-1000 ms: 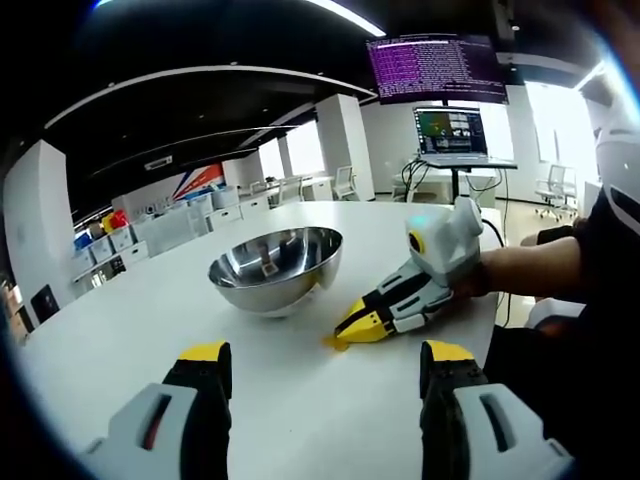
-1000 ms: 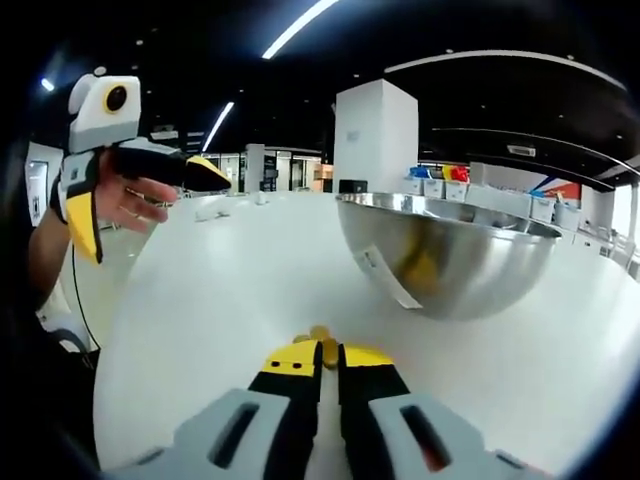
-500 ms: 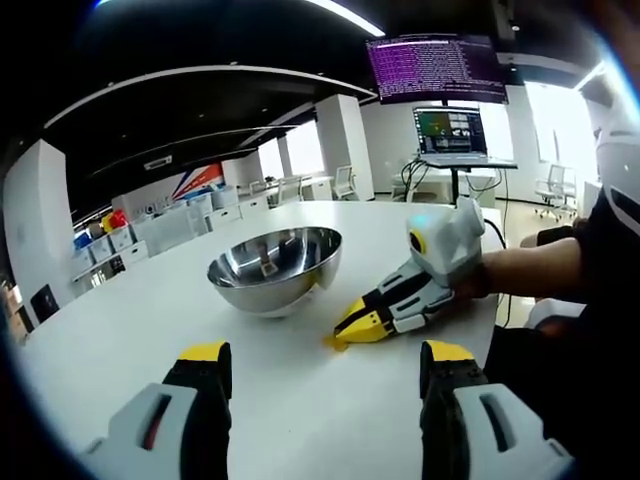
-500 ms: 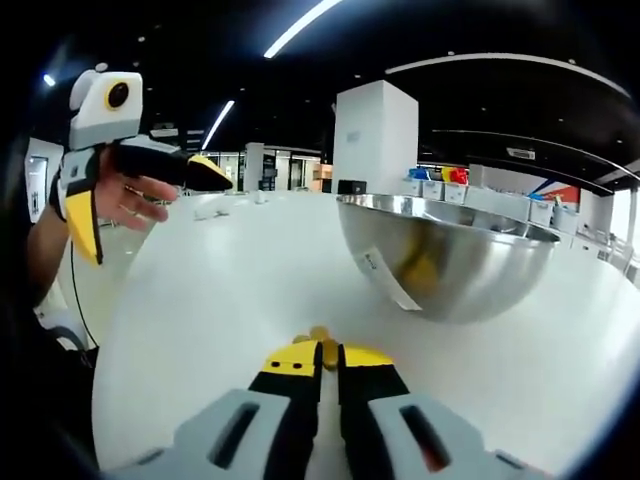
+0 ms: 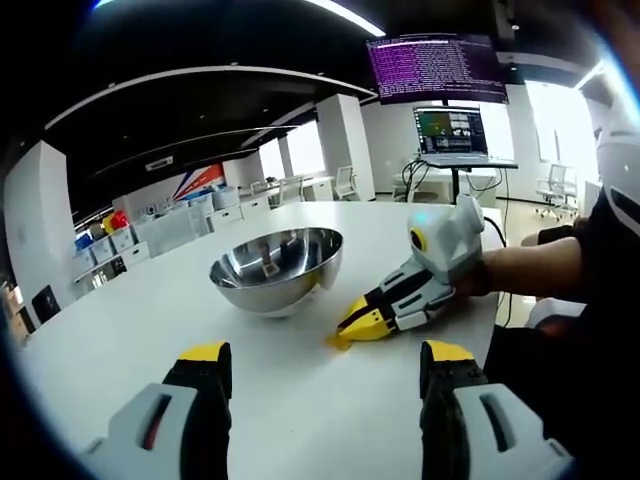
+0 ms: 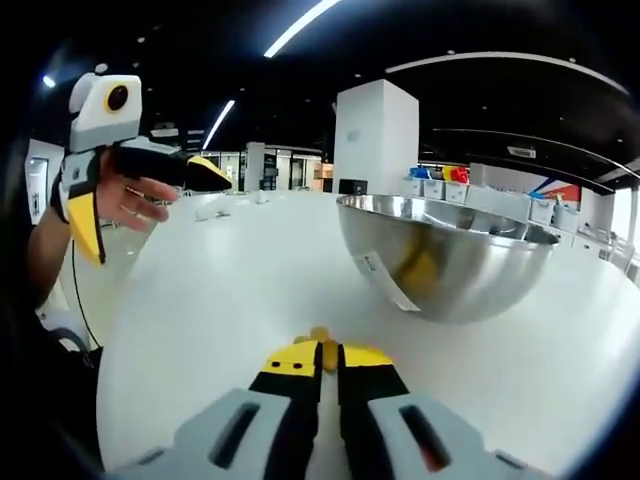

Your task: Pick up the QQ candy scattered on the table and place it into the stainless steel bowl on the table

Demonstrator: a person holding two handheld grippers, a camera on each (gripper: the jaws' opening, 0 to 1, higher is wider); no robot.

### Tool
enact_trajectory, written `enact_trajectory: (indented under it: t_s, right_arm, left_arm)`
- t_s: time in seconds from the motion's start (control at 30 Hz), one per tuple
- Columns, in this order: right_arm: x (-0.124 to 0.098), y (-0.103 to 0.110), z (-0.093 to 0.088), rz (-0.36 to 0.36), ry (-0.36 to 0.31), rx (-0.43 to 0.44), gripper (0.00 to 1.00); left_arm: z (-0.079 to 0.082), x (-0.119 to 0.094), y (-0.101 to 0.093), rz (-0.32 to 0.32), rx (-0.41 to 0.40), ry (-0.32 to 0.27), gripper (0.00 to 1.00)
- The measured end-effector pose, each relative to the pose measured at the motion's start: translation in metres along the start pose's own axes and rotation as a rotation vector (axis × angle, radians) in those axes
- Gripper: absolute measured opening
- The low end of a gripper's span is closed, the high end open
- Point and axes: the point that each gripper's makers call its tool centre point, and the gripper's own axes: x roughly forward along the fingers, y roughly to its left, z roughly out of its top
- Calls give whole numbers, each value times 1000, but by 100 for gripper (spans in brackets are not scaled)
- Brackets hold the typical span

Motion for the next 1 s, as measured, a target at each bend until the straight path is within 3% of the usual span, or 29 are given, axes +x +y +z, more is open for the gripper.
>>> enact_trajectory:
  t_s: [0.43, 1.0]
  right_arm:
    - [-8, 2, 6, 3, -12, 10, 6]
    - [-25, 10, 40, 4, -65, -26, 6]
  left_arm:
    - [2, 0, 1, 3, 6, 0, 77]
    - [4, 0, 2, 8, 10, -1, 77]
